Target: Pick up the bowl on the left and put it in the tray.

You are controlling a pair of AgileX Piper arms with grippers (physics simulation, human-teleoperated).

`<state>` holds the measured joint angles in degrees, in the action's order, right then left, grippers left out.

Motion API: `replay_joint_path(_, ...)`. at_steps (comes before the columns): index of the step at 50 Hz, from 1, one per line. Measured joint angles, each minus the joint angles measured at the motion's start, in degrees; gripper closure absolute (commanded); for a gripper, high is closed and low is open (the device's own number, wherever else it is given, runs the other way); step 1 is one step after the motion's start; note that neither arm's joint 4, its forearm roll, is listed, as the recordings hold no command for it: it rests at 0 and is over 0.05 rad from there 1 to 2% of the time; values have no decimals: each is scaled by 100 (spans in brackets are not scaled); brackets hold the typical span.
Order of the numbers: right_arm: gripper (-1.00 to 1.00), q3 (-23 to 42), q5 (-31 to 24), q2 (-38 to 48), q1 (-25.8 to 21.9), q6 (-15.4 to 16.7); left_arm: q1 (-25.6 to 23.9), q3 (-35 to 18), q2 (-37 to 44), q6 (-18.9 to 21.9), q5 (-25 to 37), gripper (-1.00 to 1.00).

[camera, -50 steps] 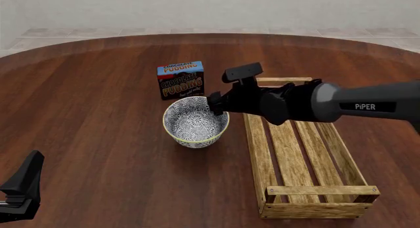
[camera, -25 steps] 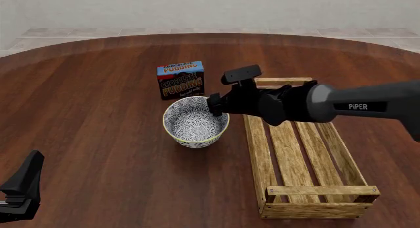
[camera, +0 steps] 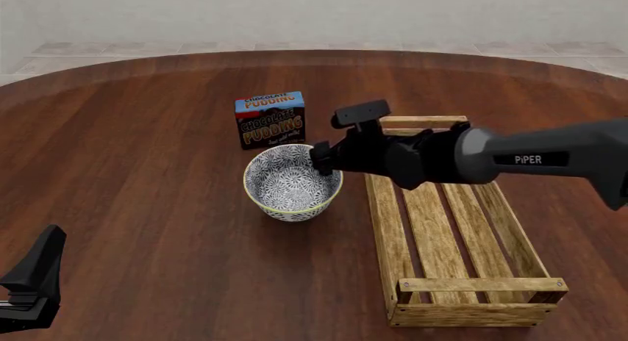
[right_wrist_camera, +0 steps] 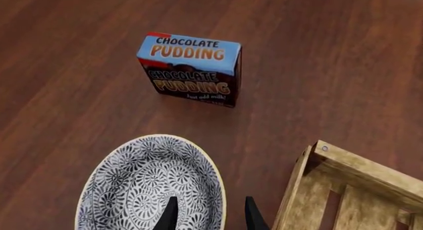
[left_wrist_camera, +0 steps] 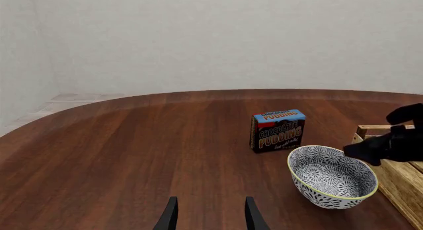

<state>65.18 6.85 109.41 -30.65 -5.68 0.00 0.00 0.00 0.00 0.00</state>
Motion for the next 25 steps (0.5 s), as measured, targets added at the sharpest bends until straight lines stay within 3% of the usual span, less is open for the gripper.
replay_joint_path(25, -100, 45, 68, 196, 21, 13, 0, 0, 0, 0, 0, -100)
